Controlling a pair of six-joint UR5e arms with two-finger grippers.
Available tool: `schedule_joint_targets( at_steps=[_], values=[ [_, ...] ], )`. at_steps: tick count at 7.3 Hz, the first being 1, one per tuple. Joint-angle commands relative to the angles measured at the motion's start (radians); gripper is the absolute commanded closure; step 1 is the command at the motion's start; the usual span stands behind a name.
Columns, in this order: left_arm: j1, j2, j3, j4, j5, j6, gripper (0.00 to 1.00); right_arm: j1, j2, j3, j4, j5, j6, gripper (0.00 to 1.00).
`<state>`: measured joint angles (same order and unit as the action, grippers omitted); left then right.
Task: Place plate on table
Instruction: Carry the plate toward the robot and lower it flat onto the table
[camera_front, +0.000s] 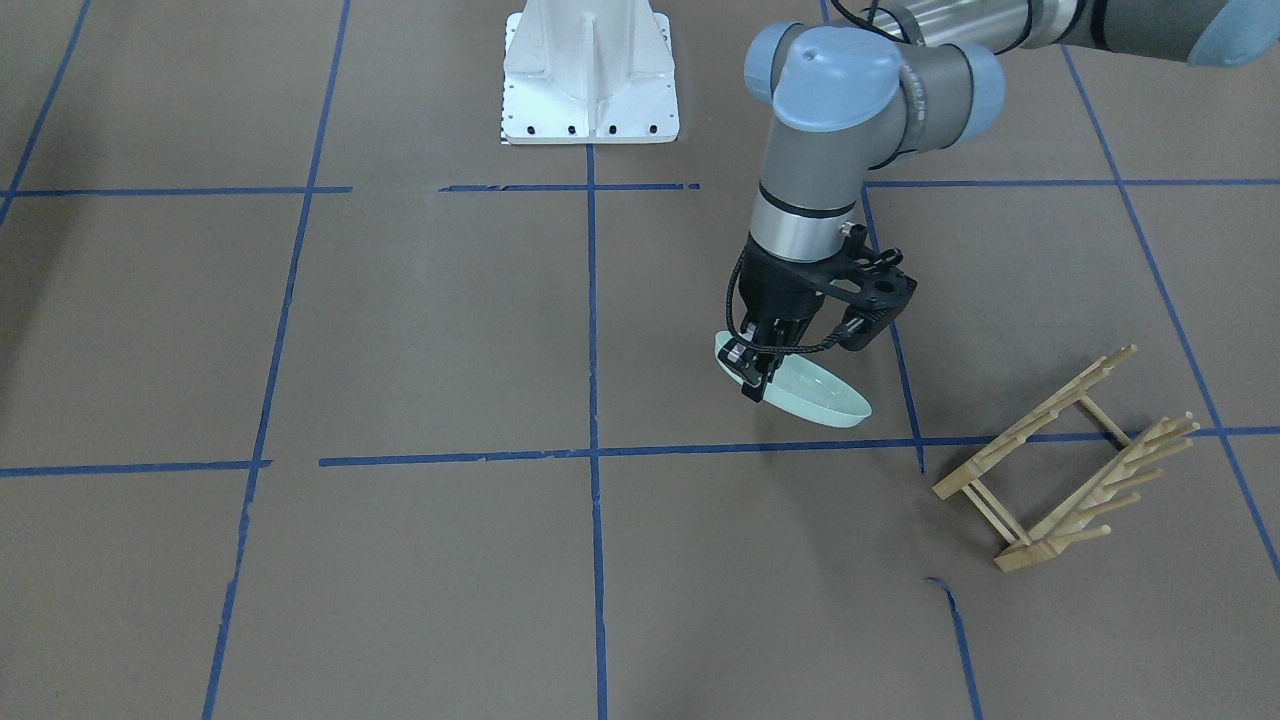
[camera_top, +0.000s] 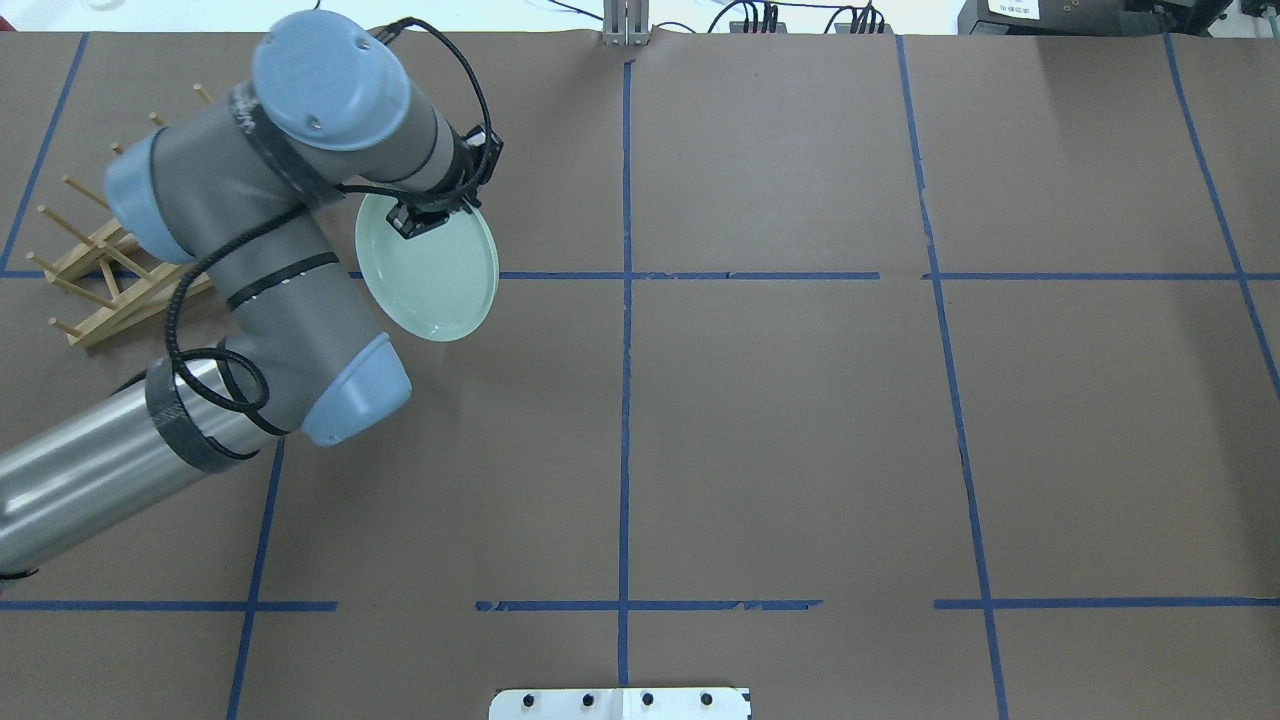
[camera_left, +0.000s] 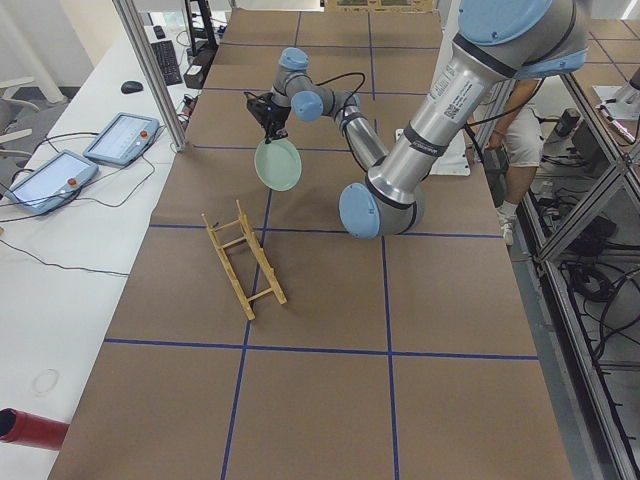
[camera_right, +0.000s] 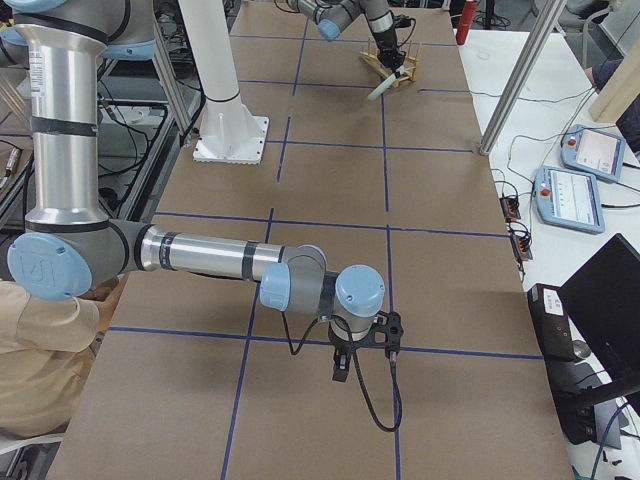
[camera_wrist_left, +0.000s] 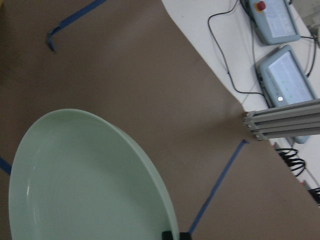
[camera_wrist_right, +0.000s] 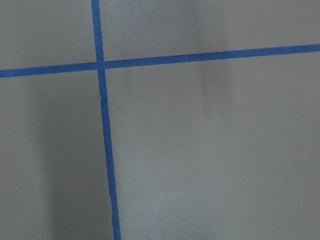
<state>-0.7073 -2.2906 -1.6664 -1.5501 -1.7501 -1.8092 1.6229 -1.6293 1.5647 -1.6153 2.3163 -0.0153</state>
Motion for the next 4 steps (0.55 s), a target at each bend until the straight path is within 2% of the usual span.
schedule_joint_targets(
  at_steps=[1, 3, 4],
  values=[
    [0.067, -0.093, 0.067, 0.341, -0.014, 0.158, 1.00, 0.000, 0.000, 0.000, 0.000, 0.000, 0.000, 0.00],
    [0.068, -0.096, 0.079, 0.349, -0.192, 0.182, 1.00, 0.000, 0.000, 0.000, 0.000, 0.000, 0.000, 0.00],
    [0.069, -0.110, 0.138, 0.350, -0.218, 0.200, 1.00, 0.000, 0.000, 0.000, 0.000, 0.000, 0.000, 0.00]
  ],
)
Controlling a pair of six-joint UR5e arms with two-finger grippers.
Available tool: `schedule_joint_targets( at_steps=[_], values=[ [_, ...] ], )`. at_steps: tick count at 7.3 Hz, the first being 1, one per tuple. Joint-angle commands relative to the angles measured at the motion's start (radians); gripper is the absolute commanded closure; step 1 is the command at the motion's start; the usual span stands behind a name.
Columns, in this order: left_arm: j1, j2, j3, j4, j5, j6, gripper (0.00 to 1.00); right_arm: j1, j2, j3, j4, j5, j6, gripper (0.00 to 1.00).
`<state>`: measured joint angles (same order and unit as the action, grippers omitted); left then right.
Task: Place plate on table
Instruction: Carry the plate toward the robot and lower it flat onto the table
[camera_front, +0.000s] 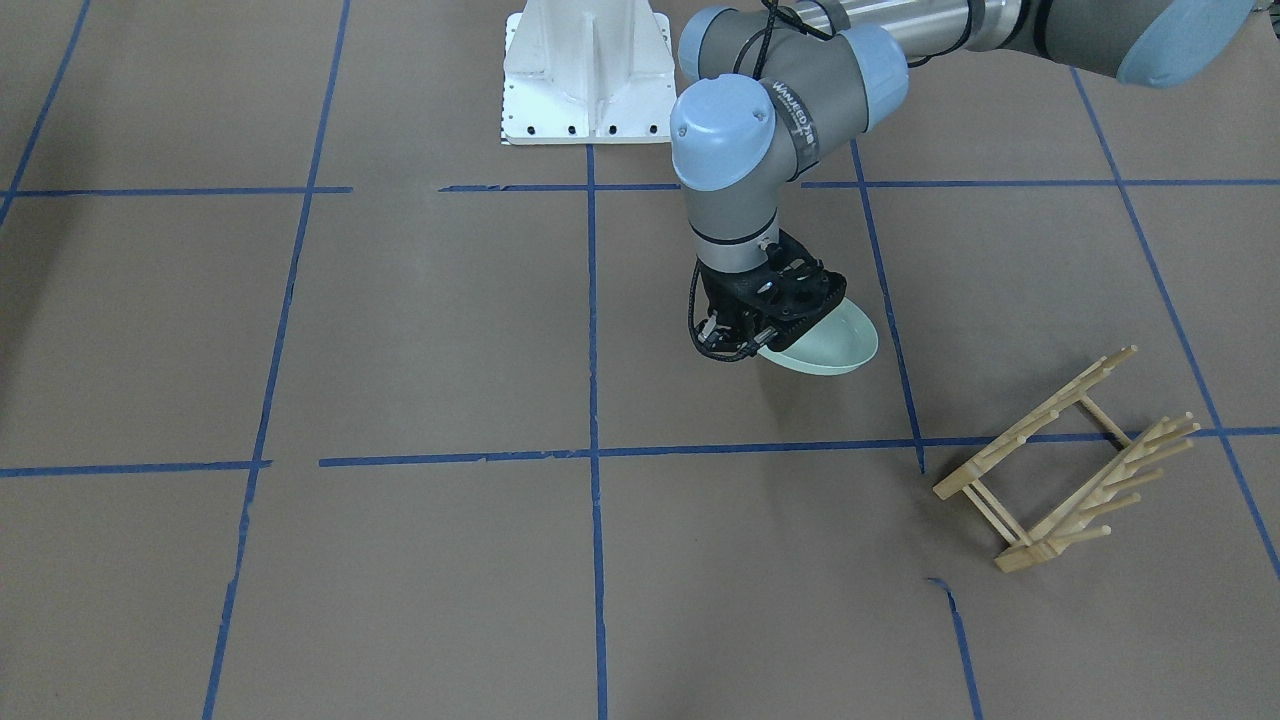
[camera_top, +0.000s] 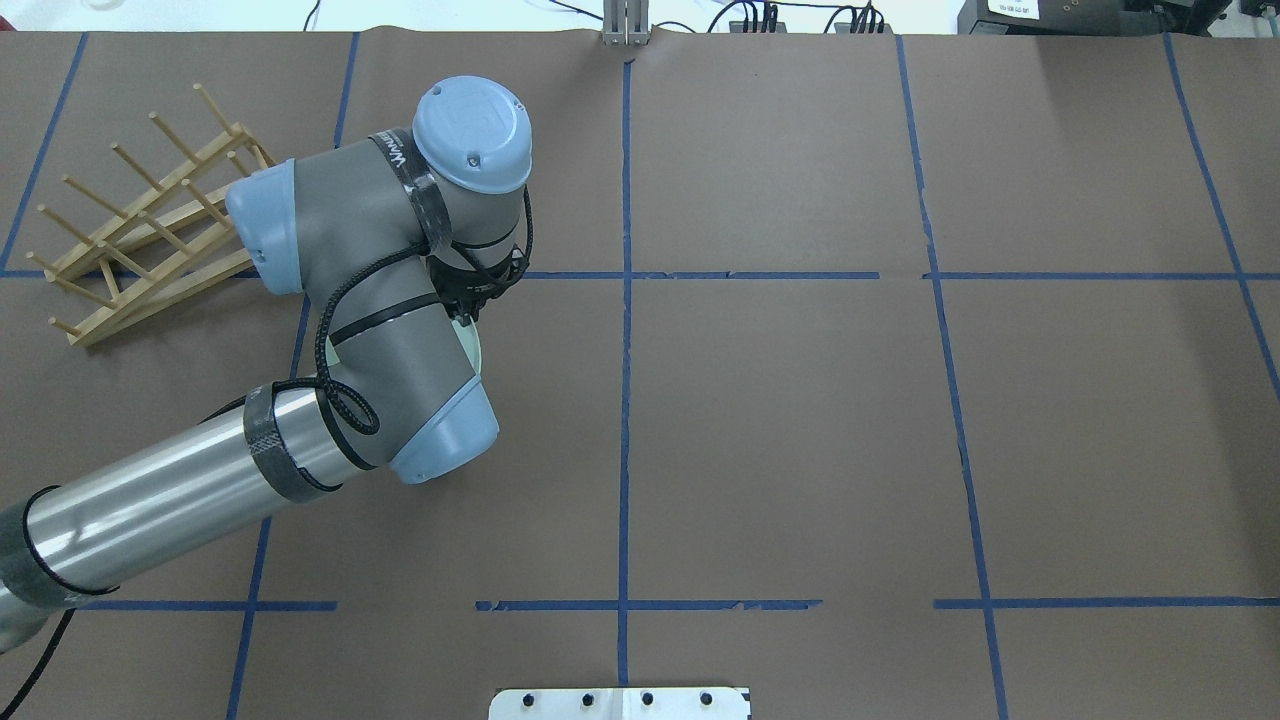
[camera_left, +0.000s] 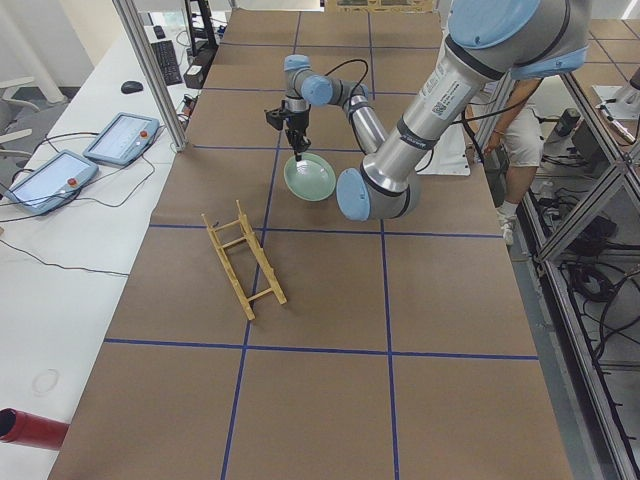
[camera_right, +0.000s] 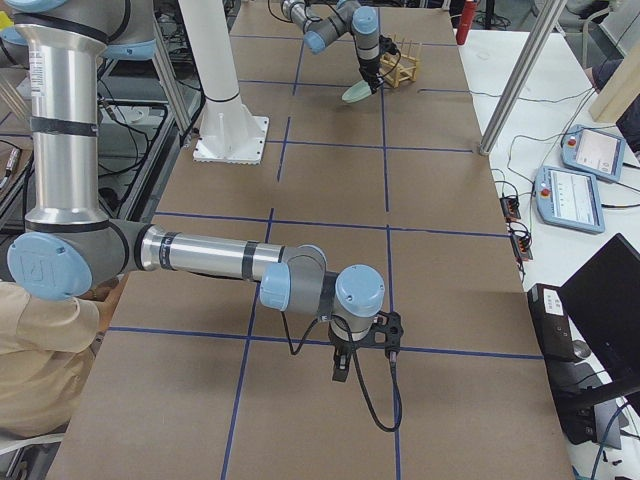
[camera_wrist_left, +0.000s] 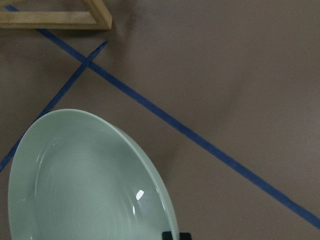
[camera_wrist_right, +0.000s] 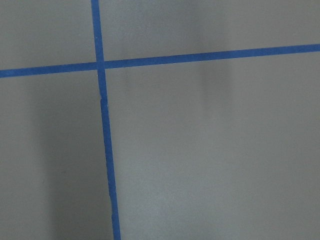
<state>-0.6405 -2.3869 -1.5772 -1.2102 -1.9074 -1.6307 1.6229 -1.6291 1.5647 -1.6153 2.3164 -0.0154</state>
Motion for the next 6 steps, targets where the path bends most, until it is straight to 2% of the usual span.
schedule_joint_targets(
  at_steps=[1, 2, 3, 4, 6],
  values=[
    [0.004, -0.068, 0.165, 0.012, -0.061, 0.028, 1.00, 0.000, 0.000, 0.000, 0.000, 0.000, 0.000, 0.00],
    [0.004, -0.110, 0.231, 0.020, -0.062, 0.028, 1.00, 0.000, 0.000, 0.001, 0.000, 0.000, 0.000, 0.00],
    [0.007, -0.112, 0.236, 0.041, -0.059, 0.035, 1.00, 0.000, 0.000, 0.002, 0.000, 0.000, 0.000, 0.00],
    [0.007, -0.100, 0.235, 0.057, -0.055, 0.113, 0.01, 0.000, -0.001, 0.000, 0.000, 0.000, 0.000, 0.00],
    [0.001, -0.103, 0.179, 0.066, -0.053, 0.176, 0.00, 0.000, -0.001, 0.000, 0.000, 0.000, 0.000, 0.00]
  ],
)
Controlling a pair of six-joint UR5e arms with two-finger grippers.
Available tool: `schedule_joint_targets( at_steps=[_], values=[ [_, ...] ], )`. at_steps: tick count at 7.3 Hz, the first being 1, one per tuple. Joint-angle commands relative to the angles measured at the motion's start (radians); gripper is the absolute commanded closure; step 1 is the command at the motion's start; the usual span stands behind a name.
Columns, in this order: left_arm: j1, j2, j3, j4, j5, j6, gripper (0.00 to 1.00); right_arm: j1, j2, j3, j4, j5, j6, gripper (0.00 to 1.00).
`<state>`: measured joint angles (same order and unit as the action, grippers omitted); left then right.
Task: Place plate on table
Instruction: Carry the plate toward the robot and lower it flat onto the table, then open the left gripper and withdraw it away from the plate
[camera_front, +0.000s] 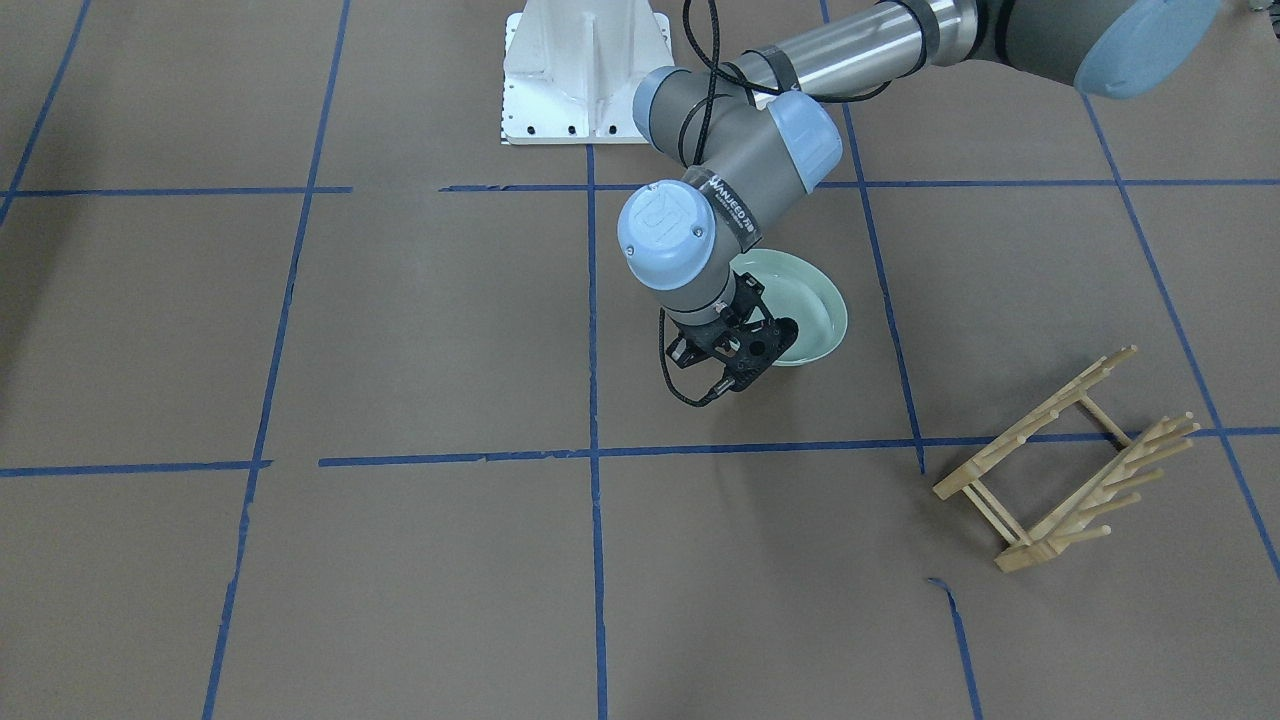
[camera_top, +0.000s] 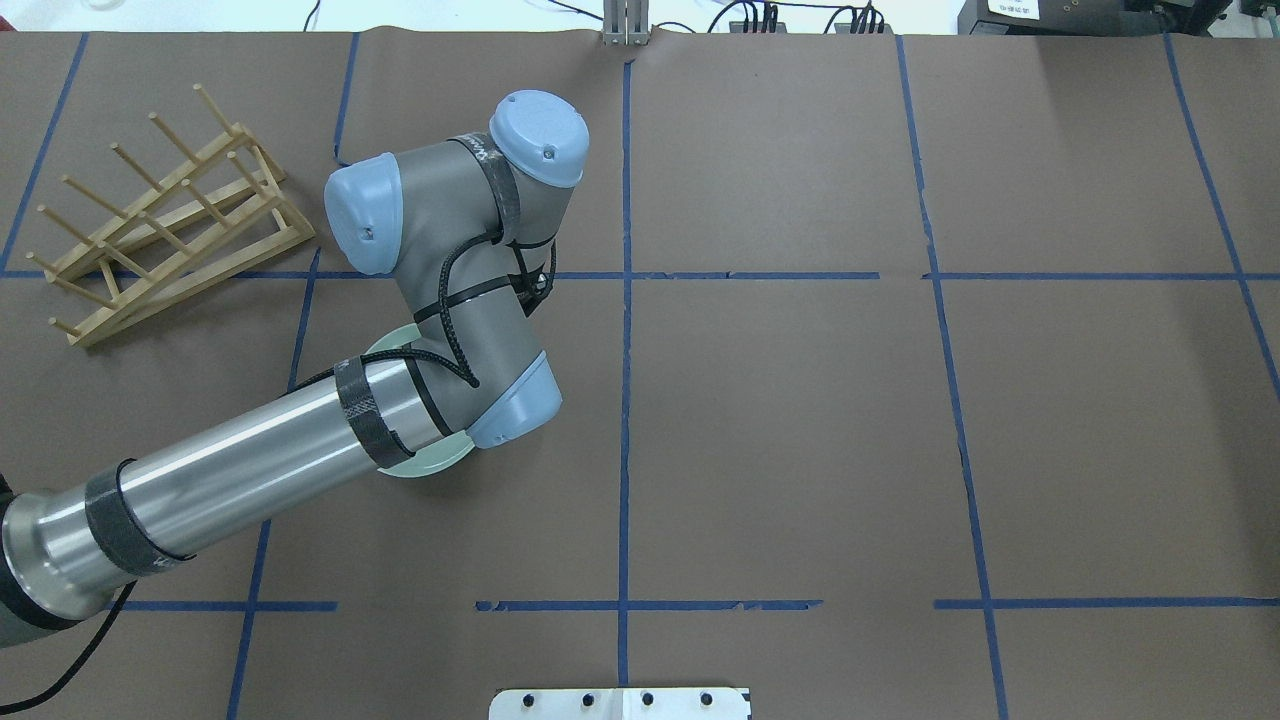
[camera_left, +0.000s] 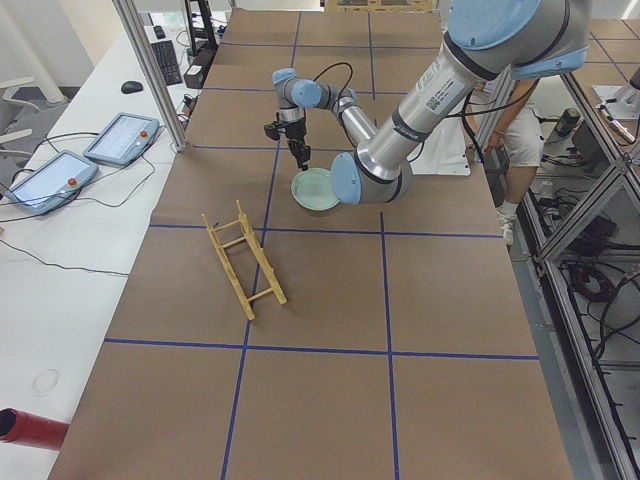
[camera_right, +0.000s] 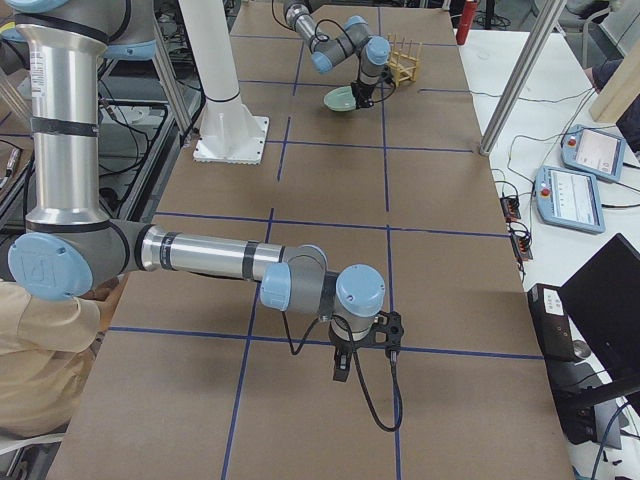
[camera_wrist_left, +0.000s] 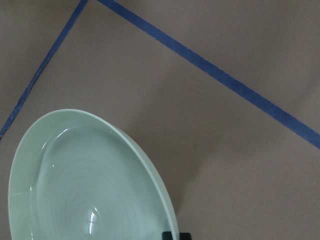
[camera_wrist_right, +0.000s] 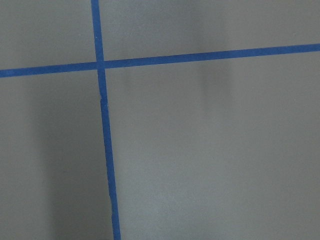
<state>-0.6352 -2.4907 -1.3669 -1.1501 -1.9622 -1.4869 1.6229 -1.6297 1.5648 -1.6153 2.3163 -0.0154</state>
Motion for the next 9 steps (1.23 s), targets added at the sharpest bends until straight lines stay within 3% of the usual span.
schedule_joint_targets(
  at_steps=[1, 2, 3, 4, 6, 7, 9],
  values=[
    [-0.065, 0.010, -0.137, -0.002, -0.006, 0.042, 0.00, 0.000, 0.001, 0.000, 0.000, 0.000, 0.000, 0.00],
    [-0.158, 0.039, -0.247, -0.076, -0.010, 0.042, 0.00, 0.000, -0.001, 0.000, 0.000, 0.000, 0.000, 0.00],
    [-0.243, 0.111, -0.343, -0.229, -0.015, 0.042, 0.00, 0.000, 0.001, 0.000, 0.000, 0.000, 0.000, 0.00],
    [-0.315, 0.198, -0.380, -0.379, -0.053, 0.097, 0.00, 0.000, 0.001, 0.000, 0.000, 0.000, 0.000, 0.00],
    [-0.438, 0.306, -0.397, -0.373, -0.109, 0.556, 0.00, 0.000, 0.001, 0.000, 0.000, 0.000, 0.000, 0.00],
    [-0.492, 0.323, -0.396, -0.262, -0.106, 0.817, 0.00, 0.000, 0.001, 0.000, 0.000, 0.000, 0.000, 0.00],
    [-0.656, 0.433, -0.399, -0.204, -0.128, 1.203, 0.00, 0.000, 0.001, 0.000, 0.000, 0.000, 0.000, 0.00]
  ],
)
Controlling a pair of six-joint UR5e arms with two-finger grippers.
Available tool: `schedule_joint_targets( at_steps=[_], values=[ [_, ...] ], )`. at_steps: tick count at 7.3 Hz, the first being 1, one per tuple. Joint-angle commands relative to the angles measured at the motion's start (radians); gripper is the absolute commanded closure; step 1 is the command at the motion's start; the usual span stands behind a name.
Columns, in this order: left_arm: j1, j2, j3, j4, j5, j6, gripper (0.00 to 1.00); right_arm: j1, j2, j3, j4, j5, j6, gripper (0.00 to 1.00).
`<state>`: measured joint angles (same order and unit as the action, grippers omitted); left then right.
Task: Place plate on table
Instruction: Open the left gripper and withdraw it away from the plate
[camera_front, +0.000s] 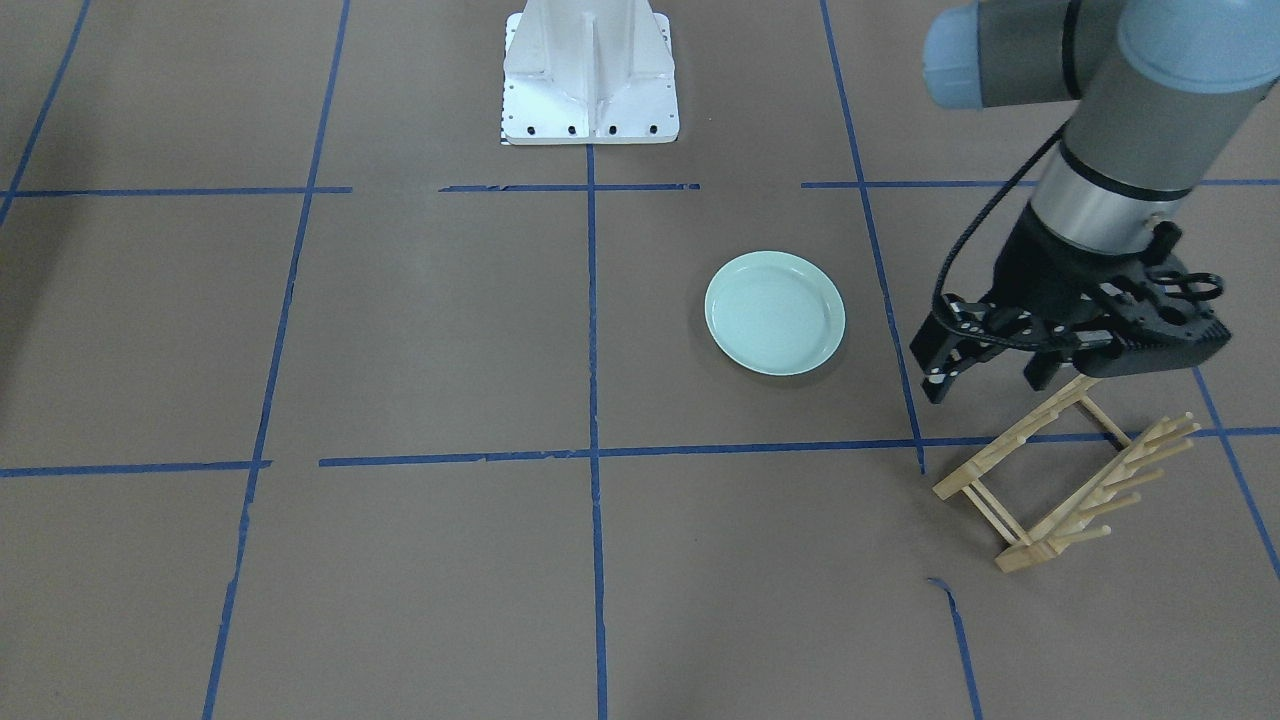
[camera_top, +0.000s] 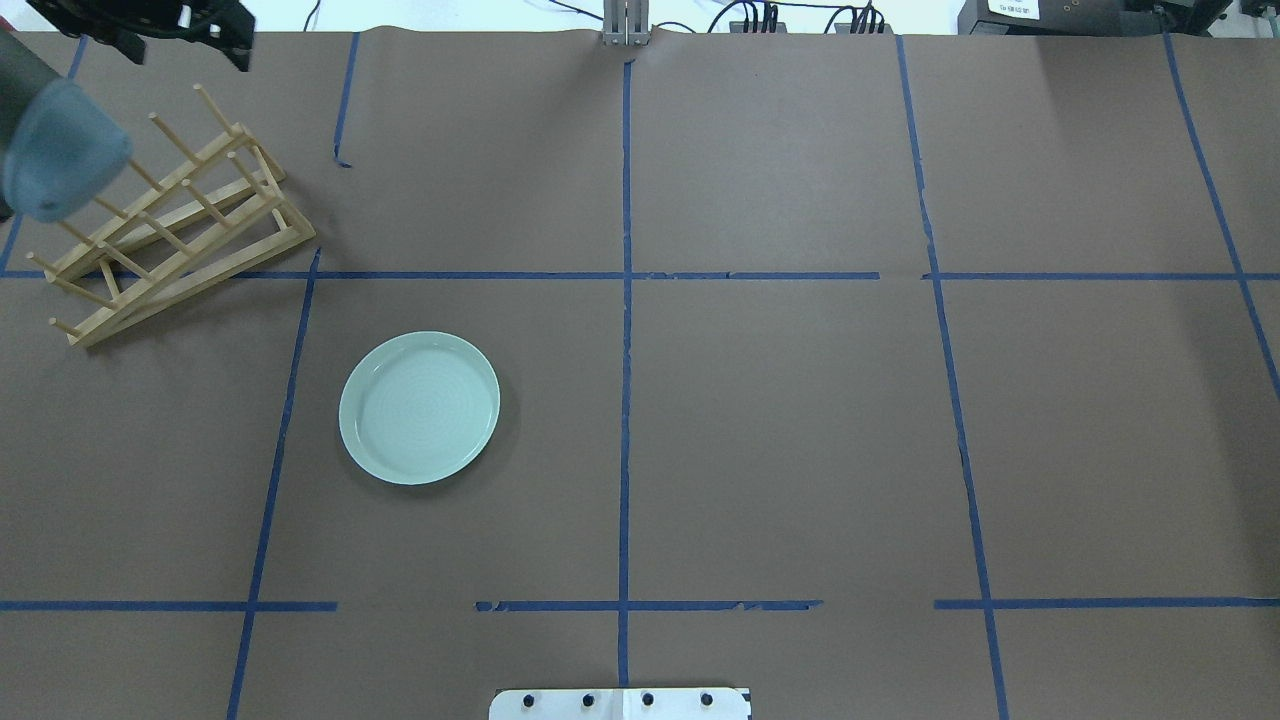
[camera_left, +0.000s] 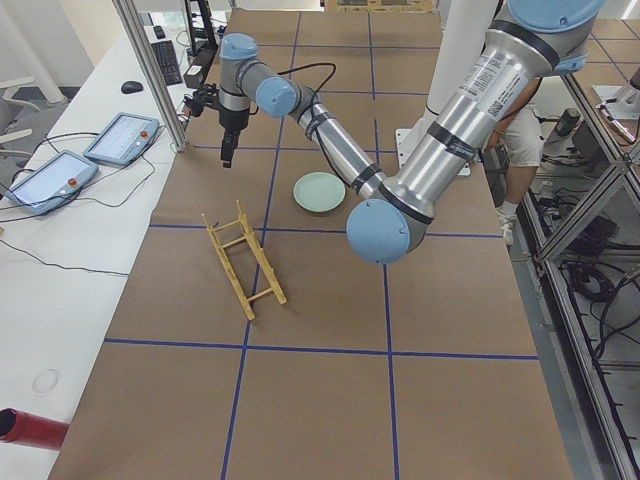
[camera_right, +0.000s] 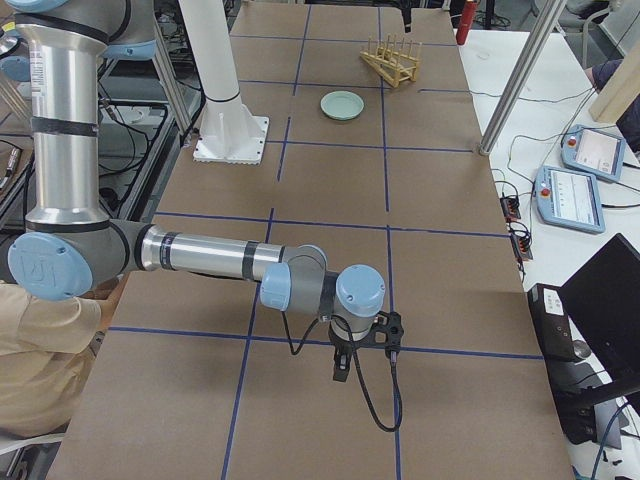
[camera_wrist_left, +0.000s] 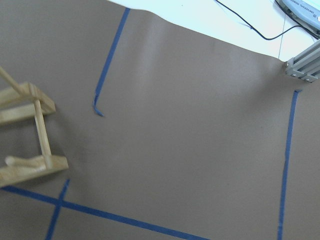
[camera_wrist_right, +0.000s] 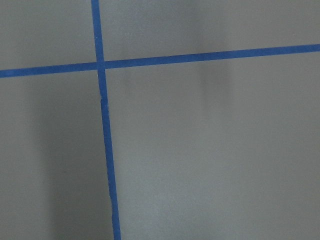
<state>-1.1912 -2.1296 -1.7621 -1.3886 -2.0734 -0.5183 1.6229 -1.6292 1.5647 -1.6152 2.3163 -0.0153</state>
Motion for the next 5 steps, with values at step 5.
schedule_joint_targets(
  at_steps=[5],
  values=[
    [-0.383, 0.419, 0.030, 0.025, -0.252, 0.759, 0.00, 0.000, 0.000, 0.000, 0.000, 0.000, 0.000, 0.00]
  ],
)
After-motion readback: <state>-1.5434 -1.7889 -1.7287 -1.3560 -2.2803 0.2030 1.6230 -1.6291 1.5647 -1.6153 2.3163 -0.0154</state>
